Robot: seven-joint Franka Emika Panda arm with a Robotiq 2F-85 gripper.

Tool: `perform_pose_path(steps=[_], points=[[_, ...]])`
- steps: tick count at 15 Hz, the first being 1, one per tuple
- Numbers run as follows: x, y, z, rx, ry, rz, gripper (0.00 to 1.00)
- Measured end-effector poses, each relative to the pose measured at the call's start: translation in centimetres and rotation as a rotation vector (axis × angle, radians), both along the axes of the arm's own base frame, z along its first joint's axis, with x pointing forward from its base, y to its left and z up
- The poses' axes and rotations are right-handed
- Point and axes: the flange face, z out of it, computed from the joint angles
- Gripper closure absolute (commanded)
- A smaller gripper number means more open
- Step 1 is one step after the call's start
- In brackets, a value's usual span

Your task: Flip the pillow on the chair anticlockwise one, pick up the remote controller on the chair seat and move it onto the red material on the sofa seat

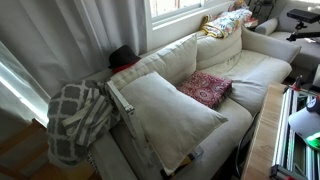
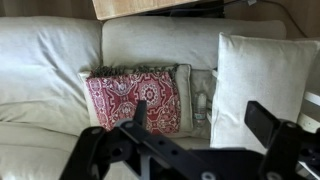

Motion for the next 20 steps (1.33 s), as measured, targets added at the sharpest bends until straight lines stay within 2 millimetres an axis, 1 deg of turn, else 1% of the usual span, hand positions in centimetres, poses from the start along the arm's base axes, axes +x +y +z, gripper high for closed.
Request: perform_pose_path(steps=[3, 4, 5, 7, 10, 13, 15, 16, 17, 20], points=[[0.1, 0.1, -0.1, 0.002, 0.003, 0.008, 0.00], [0.8, 0.5, -0.3, 0.004, -0.009, 0.031, 0.00], [2.0, 1.4, -0.6, 0.002, -0.040, 0.064, 0.00], [5.9, 4.0, -1.1, -0.018, -0.160, 0.129, 0.00], [12.1, 8.2, -3.4, -0.034, -0.295, 0.184, 0.00], [17.3, 11.2, -7.2, 0.039, -0.303, 0.195, 0.00], [19.8, 12.4, -10.1, 0.130, -0.263, 0.198, 0.00], [20.6, 12.6, -11.0, 0.140, -0.249, 0.203, 0.00], [20.8, 12.6, -11.3, 0.139, -0.245, 0.203, 0.00], [20.5, 12.5, -10.2, 0.137, -0.265, 0.202, 0.00]])
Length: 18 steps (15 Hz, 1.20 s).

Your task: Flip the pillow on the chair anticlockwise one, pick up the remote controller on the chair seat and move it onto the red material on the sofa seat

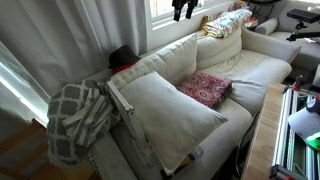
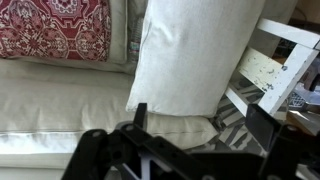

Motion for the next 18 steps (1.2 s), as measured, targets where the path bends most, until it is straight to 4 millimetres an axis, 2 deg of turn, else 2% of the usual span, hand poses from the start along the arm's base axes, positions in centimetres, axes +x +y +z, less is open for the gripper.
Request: perform_pose_path(steps=[4, 6, 8, 13, 16, 18], points=[[-0.1, 0.0, 0.3, 0.017, -0.003, 0.007, 0.00], [0.6, -0.6, -1.6, 0.108, 0.003, 0.056, 0.00], [2.1, -1.6, -5.3, 0.195, 0.002, 0.110, 0.00], [5.5, -3.1, -16.6, 0.369, 0.040, 0.289, 0.00], [6.2, -4.7, -23.5, 0.475, 0.132, 0.373, 0.00], [6.3, -5.9, -27.1, 0.557, 0.209, 0.403, 0.00]])
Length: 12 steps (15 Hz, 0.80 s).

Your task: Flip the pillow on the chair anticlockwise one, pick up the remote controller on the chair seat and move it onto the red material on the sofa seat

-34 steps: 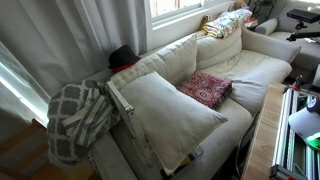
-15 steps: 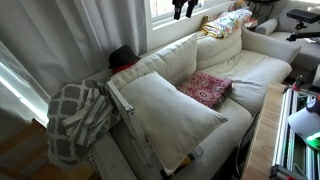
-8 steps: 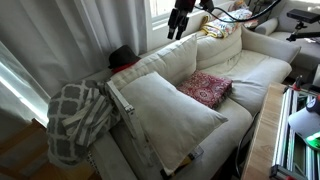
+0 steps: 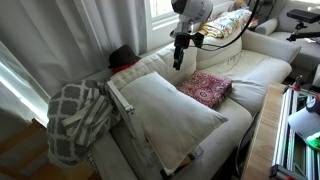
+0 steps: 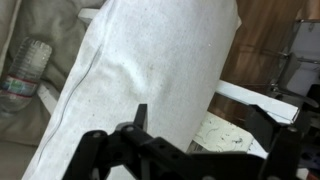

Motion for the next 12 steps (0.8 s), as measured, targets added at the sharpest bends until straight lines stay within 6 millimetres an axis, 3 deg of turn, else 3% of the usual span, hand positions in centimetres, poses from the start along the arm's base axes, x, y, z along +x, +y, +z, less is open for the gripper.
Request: perform_pose_path(steps=[4, 10, 12], points=[[0.6, -1.6, -4.4, 0.103, 0.085, 0.042, 0.00], [1.2, -1.3, -4.6, 0.105, 0.103, 0.033, 0.00], [1.1, -1.8, -6.1, 0.106, 0.157, -0.010, 0.00]])
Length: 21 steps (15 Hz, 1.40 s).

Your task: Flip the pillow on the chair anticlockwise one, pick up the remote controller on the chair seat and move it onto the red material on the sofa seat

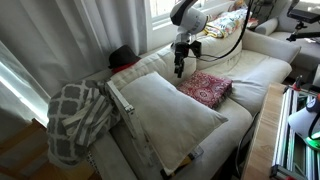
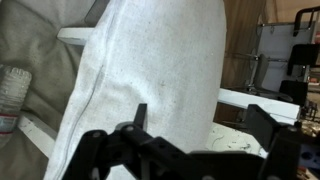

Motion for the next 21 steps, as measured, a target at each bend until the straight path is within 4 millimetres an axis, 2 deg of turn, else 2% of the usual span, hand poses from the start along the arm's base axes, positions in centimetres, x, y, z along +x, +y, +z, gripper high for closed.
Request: perform_pose_path(steps=[5, 7, 13, 14, 15, 18, 21], points=[[0.0, -2.6, -6.5, 0.012, 0.093, -0.160, 0.00], [0.3, -3.4, -8.5, 0.037, 0.097, -0.209, 0.00], [2.2, -4.5, -11.8, 0.059, 0.058, -0.306, 0.00], [2.4, -4.5, -12.3, 0.065, 0.056, -0.313, 0.11], [2.6, -4.4, -12.8, 0.073, 0.055, -0.318, 0.27], [3.3, -4.0, -14.0, 0.104, 0.050, -0.334, 0.51], [3.9, -3.6, -14.4, 0.134, 0.045, -0.342, 0.72]])
